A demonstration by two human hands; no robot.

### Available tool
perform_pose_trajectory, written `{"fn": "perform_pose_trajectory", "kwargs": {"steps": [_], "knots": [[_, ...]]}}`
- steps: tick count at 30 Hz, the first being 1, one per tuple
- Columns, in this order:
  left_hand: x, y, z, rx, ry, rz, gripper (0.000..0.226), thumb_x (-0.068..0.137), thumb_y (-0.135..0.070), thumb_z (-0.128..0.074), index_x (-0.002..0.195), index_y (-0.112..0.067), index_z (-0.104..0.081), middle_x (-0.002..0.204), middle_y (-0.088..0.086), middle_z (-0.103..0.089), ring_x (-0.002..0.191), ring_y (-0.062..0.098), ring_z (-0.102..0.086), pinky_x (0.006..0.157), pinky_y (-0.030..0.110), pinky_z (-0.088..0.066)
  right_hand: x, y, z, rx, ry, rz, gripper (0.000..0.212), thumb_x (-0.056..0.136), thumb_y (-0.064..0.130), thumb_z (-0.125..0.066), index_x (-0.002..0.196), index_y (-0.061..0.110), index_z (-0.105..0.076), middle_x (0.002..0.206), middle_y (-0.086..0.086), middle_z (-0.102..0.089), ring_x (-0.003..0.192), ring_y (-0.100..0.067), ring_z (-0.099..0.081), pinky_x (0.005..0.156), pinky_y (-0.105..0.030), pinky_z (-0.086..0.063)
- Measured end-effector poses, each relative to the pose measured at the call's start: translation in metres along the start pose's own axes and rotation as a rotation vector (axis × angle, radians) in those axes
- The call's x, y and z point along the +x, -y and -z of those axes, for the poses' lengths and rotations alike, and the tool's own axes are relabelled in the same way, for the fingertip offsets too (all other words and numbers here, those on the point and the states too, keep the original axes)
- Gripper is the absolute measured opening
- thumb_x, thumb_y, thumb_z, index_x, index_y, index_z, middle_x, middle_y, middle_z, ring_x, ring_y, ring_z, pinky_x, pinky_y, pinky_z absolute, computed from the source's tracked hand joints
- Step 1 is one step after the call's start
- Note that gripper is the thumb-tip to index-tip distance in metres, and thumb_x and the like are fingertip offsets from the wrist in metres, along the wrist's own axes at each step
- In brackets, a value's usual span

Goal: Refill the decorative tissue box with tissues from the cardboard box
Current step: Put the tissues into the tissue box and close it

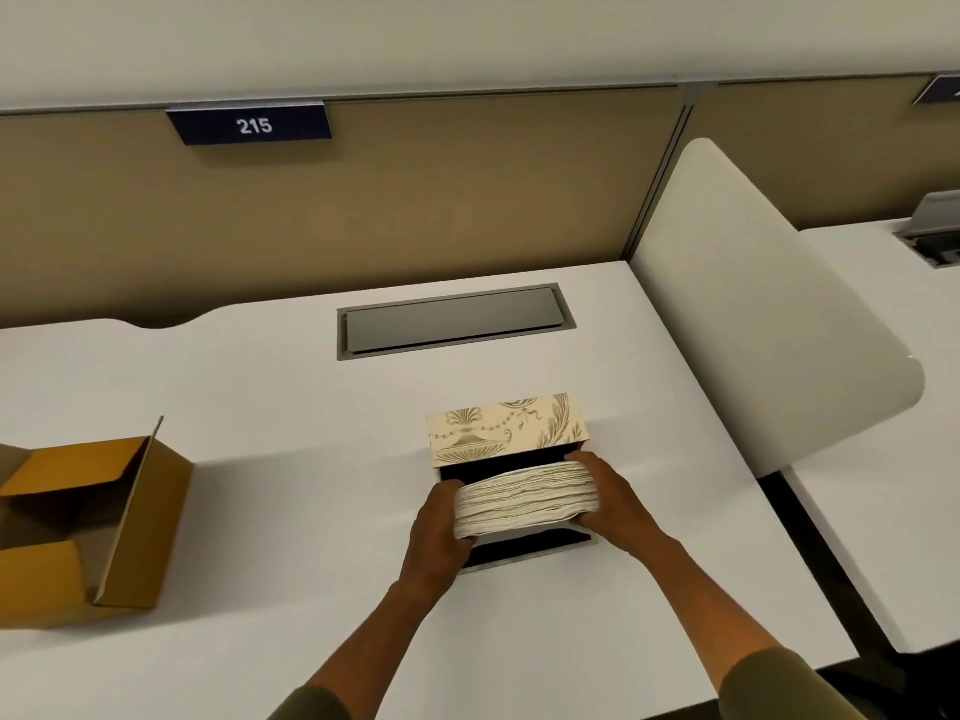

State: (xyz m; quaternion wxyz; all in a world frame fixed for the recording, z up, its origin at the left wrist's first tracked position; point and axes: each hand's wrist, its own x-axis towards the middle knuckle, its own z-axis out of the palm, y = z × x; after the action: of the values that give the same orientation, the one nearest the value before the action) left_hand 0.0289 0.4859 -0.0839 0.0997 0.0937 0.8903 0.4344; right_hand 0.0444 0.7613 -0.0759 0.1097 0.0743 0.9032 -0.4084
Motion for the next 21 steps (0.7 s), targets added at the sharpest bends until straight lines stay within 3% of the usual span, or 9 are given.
{"fn": "perform_pose_trajectory", "kwargs": {"steps": [4, 8, 11, 15, 21], "knots": [[-0.001, 0.010, -0.013, -0.030, 0.030, 0.055, 0.067, 0.075, -0.010, -0.070, 0.128, -0.032, -0.037, 0.124, -0.011, -0.051, 0.109, 0.009, -0.053, 0.086, 0.022, -0.051, 0.004, -0.017, -0.016, 0.003, 0.029, -0.018, 0.081, 0.070, 0.020, -0.085, 0.135, 0.032, -0.039, 0.126, 0.012, -0.049, 0.114, -0.007, -0.053, 0.080, 0.000, -0.041], [-0.006, 0.020, -0.025, -0.051, 0.059, 0.080, 0.070, 0.077, -0.008, -0.066, 0.138, -0.019, -0.035, 0.135, 0.001, -0.045, 0.121, 0.016, -0.048, 0.096, 0.026, -0.046, 0.002, -0.029, -0.032, 0.051, 0.024, -0.053, 0.086, 0.072, 0.009, -0.082, 0.143, 0.024, -0.035, 0.131, 0.009, -0.043, 0.119, -0.010, -0.048, 0.084, 0.007, -0.035], [-0.007, 0.019, -0.032, -0.061, 0.025, 0.066, 0.071, 0.077, -0.002, -0.066, 0.141, -0.007, -0.035, 0.139, 0.009, -0.044, 0.127, 0.021, -0.045, 0.104, 0.028, -0.042, 0.003, -0.030, -0.032, 0.081, 0.027, -0.069, 0.086, 0.074, 0.005, -0.081, 0.145, 0.022, -0.034, 0.132, 0.006, -0.045, 0.119, -0.011, -0.049, 0.084, 0.004, -0.038], [-0.007, 0.009, -0.036, -0.173, -0.047, 0.107, 0.071, 0.080, 0.002, -0.067, 0.142, -0.002, -0.033, 0.142, 0.012, -0.043, 0.131, 0.025, -0.043, 0.111, 0.042, -0.041, 0.004, -0.029, -0.024, 0.107, 0.055, -0.094, 0.085, 0.073, 0.004, -0.080, 0.143, 0.024, -0.036, 0.127, 0.005, -0.050, 0.112, -0.010, -0.053, 0.079, 0.001, -0.043], [-0.004, 0.003, -0.033, -0.342, -0.076, 0.197, 0.070, 0.076, 0.008, -0.071, 0.136, -0.010, -0.039, 0.132, 0.008, -0.053, 0.122, 0.024, -0.052, 0.103, 0.041, -0.048, 0.002, -0.030, -0.024, 0.231, 0.052, -0.148, 0.082, 0.073, 0.008, -0.080, 0.139, 0.031, -0.039, 0.119, 0.009, -0.060, 0.107, -0.001, -0.059, 0.078, -0.005, -0.049]]}}
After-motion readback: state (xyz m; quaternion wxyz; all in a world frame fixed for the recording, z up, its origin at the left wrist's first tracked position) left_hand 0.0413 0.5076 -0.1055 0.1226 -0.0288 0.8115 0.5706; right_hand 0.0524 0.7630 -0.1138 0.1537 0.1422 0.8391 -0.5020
